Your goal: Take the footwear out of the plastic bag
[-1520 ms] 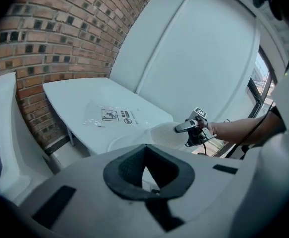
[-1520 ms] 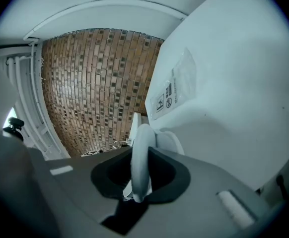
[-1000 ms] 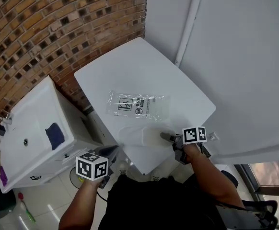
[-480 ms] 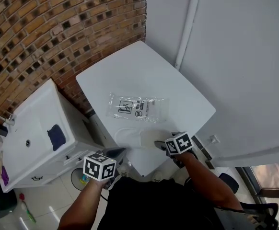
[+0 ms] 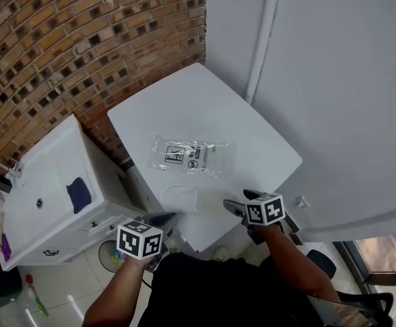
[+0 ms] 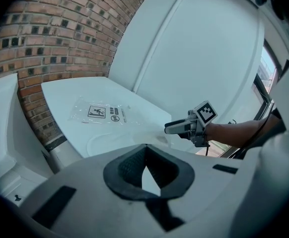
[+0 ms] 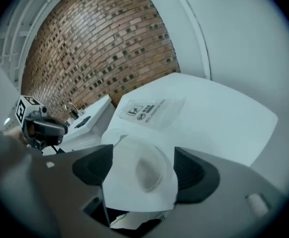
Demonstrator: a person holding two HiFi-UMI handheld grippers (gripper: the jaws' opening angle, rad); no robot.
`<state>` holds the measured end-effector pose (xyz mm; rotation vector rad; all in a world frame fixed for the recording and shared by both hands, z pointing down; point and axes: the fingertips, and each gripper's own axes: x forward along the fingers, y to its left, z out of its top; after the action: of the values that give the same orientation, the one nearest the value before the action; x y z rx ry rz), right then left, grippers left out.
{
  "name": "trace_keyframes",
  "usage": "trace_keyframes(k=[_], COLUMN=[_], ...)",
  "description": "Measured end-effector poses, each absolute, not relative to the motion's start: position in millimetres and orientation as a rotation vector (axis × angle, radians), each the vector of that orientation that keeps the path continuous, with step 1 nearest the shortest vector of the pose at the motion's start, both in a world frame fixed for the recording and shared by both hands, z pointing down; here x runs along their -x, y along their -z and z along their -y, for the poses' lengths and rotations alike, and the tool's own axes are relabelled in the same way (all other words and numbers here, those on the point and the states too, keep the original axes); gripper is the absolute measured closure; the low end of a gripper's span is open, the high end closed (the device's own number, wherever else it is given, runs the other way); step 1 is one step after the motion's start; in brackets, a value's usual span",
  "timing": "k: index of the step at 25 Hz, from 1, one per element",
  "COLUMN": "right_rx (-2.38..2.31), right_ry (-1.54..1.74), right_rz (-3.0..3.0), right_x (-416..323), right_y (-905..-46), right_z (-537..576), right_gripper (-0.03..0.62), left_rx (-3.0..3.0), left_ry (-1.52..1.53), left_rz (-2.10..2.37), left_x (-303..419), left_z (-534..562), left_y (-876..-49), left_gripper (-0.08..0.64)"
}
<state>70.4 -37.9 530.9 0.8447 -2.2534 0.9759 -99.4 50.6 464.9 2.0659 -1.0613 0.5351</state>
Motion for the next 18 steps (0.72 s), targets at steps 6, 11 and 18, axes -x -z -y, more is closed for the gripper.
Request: trace_keyframes(k=[6,11,18], right_rx=[-0.89,-0.817,-0.586], right_ry=[-1.187,-1.199,-1.264], right_rz=[2.497,2.517,2.649], right_x=[-79,-81,-51], right_y=[-464,-452,-422], right_z=[3,-40,-81], right_gripper=[0.5,0.591,0.591], left_rx=[-2.042,-2.03,-2.057], left_ry=[-0.448,-0.383,-0.405], left_rz=[1.165,1.107,1.12], left_x=[78,48,43], left_z=[-65,-97,-122], left_y=[-452,-446,-442], left_gripper=[0.554,0.554,0.554])
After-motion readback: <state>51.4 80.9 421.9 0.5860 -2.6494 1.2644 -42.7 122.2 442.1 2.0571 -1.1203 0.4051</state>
